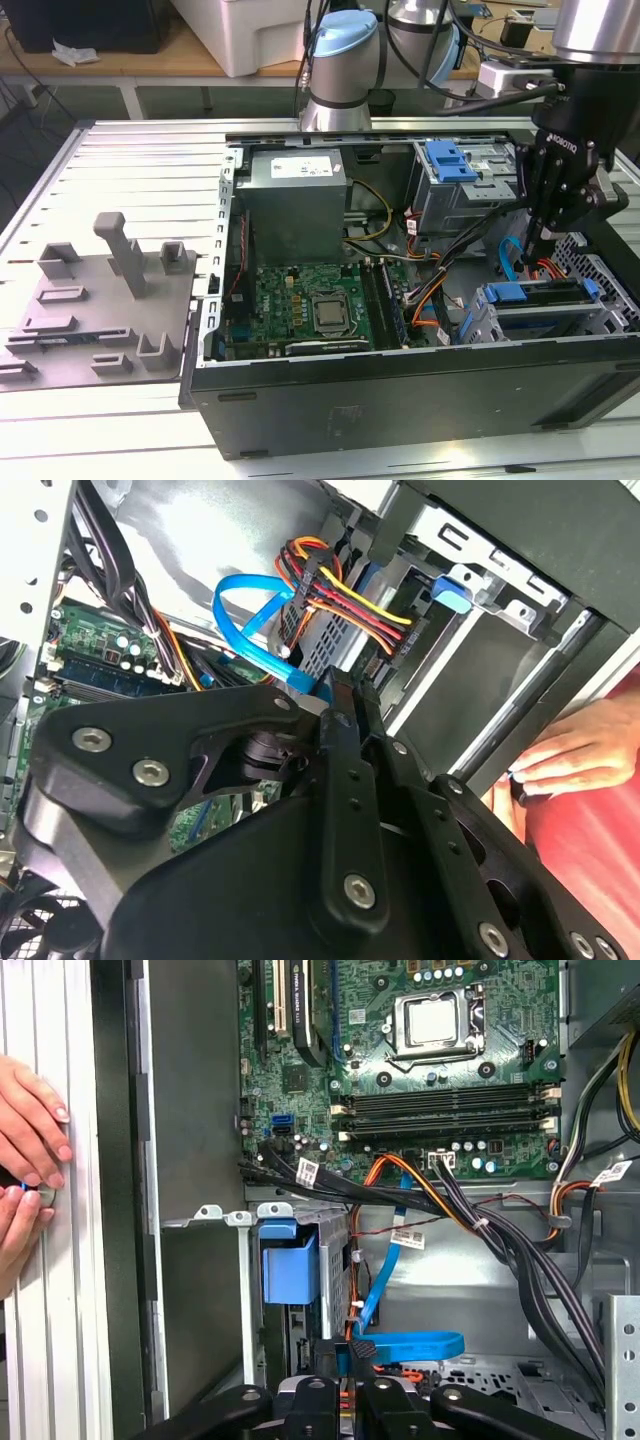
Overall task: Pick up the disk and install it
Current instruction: 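Insert the second disk wire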
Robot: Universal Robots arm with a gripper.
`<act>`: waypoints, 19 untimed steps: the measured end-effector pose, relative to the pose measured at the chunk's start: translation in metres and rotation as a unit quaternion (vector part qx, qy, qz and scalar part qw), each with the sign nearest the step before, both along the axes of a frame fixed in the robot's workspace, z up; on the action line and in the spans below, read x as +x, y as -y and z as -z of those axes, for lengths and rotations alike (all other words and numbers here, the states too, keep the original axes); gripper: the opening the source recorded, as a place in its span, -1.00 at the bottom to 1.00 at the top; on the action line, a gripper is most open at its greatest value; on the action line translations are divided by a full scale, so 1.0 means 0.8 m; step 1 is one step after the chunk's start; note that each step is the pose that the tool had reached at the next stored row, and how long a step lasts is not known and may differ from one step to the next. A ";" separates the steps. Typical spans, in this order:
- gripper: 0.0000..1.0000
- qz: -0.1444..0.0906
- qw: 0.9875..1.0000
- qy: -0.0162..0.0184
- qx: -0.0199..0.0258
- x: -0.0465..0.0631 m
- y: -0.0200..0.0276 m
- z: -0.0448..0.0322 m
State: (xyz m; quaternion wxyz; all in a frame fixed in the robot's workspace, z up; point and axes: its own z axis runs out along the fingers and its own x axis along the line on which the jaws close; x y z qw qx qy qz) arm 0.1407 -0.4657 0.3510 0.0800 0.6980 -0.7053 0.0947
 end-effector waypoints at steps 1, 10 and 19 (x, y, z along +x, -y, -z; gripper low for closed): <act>-0.68 0.000 1.000 0.000 0.000 0.000 0.0000 0.0000; -0.68 0.000 1.000 -0.001 0.003 0.000 0.0003 0.0001; -0.68 0.000 0.999 -0.001 0.034 0.002 0.0100 0.0000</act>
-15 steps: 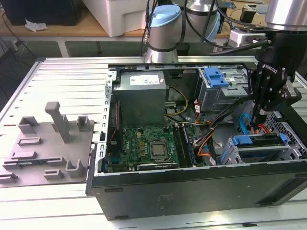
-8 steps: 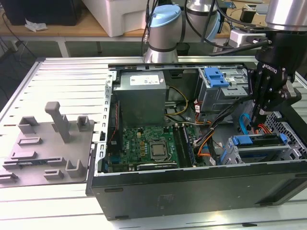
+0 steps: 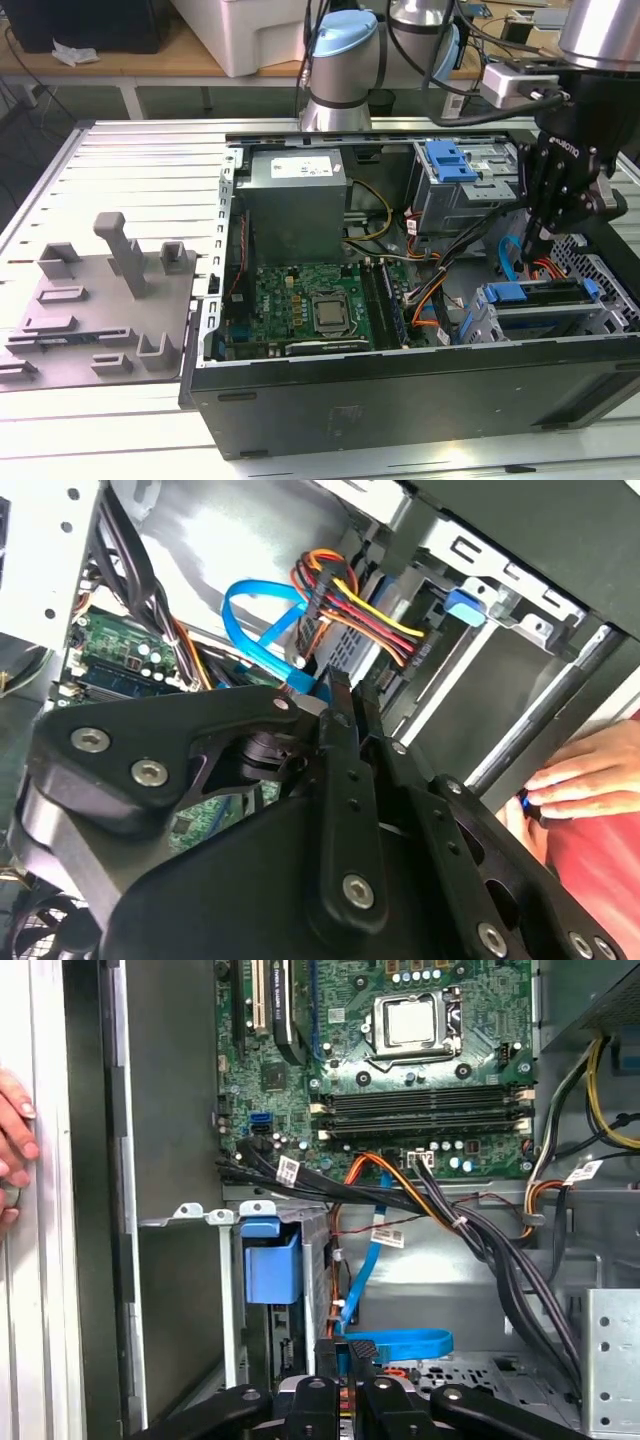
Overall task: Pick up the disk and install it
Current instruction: 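Insert the second disk wire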
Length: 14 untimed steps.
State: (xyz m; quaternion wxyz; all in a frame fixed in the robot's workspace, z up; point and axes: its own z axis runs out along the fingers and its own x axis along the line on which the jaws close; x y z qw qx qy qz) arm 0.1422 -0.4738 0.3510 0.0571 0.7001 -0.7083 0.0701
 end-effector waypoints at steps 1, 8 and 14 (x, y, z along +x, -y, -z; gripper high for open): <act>-0.68 0.001 1.000 0.000 0.001 0.001 0.0036 0.0000; -0.68 0.004 1.000 0.000 0.020 0.004 0.0123 -0.0004; -0.68 0.009 0.999 0.000 0.031 0.005 0.0169 -0.0011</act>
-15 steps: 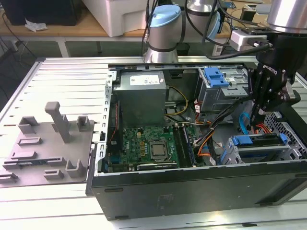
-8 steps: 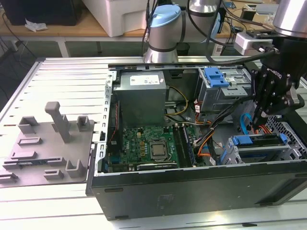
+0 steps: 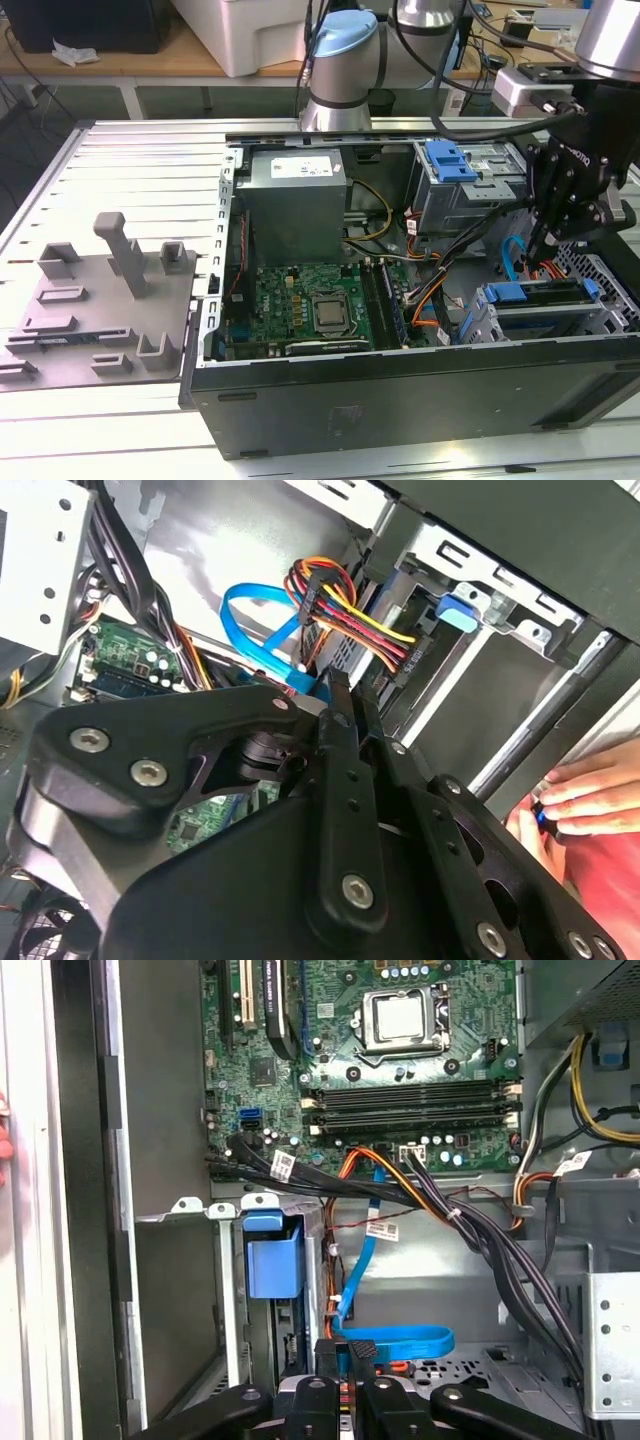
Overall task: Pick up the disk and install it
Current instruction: 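Insert the second disk wire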
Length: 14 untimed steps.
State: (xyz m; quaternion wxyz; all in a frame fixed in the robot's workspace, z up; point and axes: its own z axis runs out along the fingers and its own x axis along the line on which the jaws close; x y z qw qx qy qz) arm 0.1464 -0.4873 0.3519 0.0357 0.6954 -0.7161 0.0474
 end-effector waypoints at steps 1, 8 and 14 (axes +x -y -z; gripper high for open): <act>-0.68 0.001 1.000 0.000 0.002 0.000 0.0013 -0.0002; -0.68 0.006 1.000 0.000 0.008 0.003 0.0097 -0.0022; -0.68 0.019 1.000 0.000 0.014 0.005 0.0215 -0.0026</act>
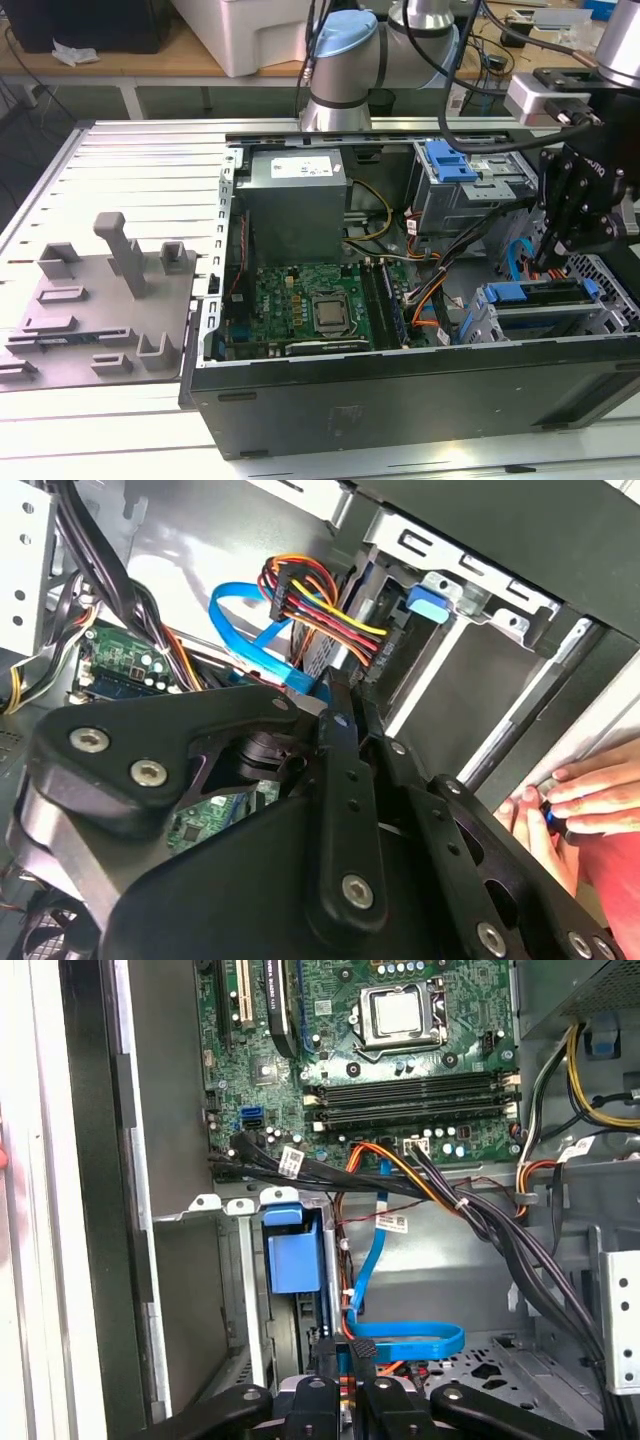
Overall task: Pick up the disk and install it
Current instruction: 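Insert the second disk wire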
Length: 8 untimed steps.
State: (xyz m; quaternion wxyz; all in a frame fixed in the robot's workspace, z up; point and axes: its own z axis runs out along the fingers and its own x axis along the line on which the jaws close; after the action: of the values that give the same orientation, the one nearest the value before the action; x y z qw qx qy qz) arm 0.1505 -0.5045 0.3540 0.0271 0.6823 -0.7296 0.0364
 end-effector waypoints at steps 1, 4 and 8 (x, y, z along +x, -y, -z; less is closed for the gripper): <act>-0.68 0.000 1.000 -0.001 0.000 0.001 0.0008 0.0000; -0.68 0.000 1.000 -0.015 0.001 0.005 0.0038 0.0000; -0.68 0.000 1.000 -0.021 0.002 0.005 0.0048 0.0000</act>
State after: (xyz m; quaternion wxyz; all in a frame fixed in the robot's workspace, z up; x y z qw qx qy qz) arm 0.1548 -0.5084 0.3540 0.0410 0.6828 -0.7292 0.0201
